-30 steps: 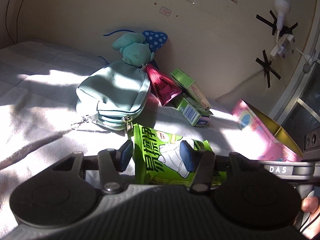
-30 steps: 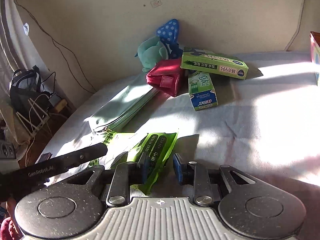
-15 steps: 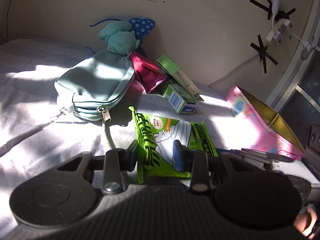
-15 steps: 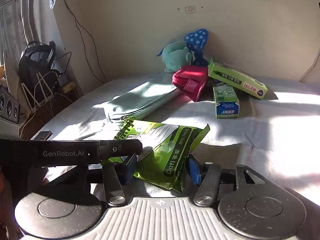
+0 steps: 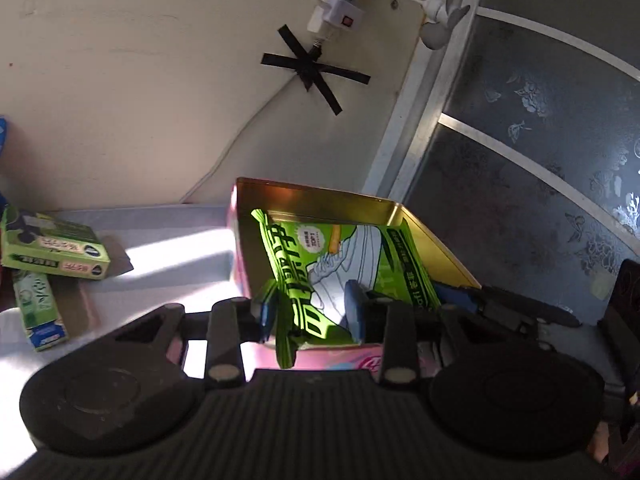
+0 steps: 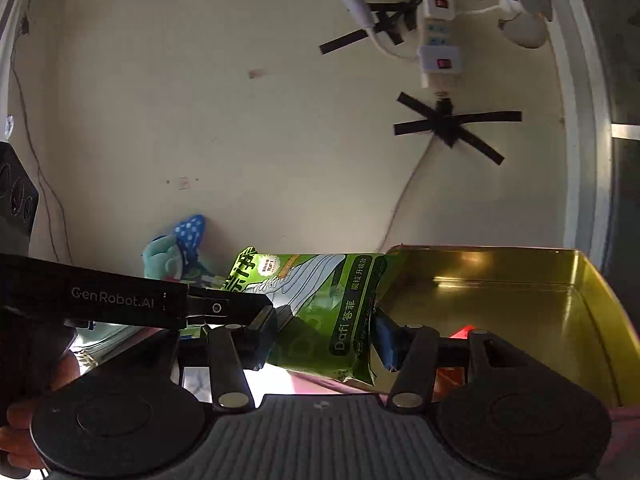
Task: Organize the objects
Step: 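Carry the green packet over the tin and open both grippers, then move both grippers back over the bed toward the mint-green pouch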
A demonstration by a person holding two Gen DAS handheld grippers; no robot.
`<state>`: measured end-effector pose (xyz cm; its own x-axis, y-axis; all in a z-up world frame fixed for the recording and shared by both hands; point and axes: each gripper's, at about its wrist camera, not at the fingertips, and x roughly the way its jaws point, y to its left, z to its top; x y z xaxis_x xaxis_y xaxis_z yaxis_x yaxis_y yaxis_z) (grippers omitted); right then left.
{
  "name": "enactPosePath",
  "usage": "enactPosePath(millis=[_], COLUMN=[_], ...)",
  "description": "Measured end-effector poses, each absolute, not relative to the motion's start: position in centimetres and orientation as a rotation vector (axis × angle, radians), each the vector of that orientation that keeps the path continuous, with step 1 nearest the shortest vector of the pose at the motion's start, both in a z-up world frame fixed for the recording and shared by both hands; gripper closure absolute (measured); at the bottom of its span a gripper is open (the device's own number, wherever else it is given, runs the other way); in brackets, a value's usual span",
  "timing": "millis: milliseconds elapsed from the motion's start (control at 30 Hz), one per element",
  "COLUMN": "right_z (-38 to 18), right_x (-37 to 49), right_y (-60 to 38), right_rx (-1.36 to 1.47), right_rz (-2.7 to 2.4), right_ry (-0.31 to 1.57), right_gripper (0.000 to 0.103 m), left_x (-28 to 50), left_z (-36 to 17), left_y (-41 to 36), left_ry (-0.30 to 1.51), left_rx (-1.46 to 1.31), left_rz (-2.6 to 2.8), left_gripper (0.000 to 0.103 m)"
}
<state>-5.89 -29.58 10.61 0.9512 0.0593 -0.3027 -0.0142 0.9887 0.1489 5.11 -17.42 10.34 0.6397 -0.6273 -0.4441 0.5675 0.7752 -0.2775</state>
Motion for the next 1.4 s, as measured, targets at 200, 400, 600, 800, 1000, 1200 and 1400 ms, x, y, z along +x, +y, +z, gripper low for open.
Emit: enactPosePath(millis=[200, 400, 600, 800, 1000, 1200, 1400], right_z=[9.1, 6.9, 6.8, 8.7, 10.6, 10.2, 8.2], right_x=[-5.9, -4.9, -6.0, -6.9, -6.5, -5.0, -2.8], right_y=[-37.3, -40.1, -39.3, -35.7, -30.2, -23.8, -18.6], right_rx=[0.162, 0.174, 0.152, 0.133, 0.122, 0.131, 0.139], right_rz=[-0.112, -0.210, -0.221, -0.164, -0.052, 0.066, 0.164], right_ry=[0.357, 0.406, 0.336, 0.265, 0.245, 0.289, 0.376], right_gripper=[0.057, 0.034, 0.034, 0.034, 0.034, 0.034, 0.034], left_x=[7.9, 9.3, 7.7, 5.3, 4.0, 3.4, 3.4], left_z=[8.4, 6.5, 8.1, 10.3, 10.0, 8.5, 6.6], left_y=[-26.5, -29.7, -27.8, -23.2, -17.0, -9.6, -3.3], left_ry=[0.626, 0.681, 0.600, 0.505, 0.514, 0.544, 0.578], left_rx=[-0.065, -0.017, 0.054, 0.151, 0.181, 0.146, 0.110], left_rz=[-0.773, -0.740, -0.673, -0.507, -0.360, -0.236, -0.107], left_gripper=[0.066, 0.063, 0.062, 0.060, 0.059, 0.059, 0.059])
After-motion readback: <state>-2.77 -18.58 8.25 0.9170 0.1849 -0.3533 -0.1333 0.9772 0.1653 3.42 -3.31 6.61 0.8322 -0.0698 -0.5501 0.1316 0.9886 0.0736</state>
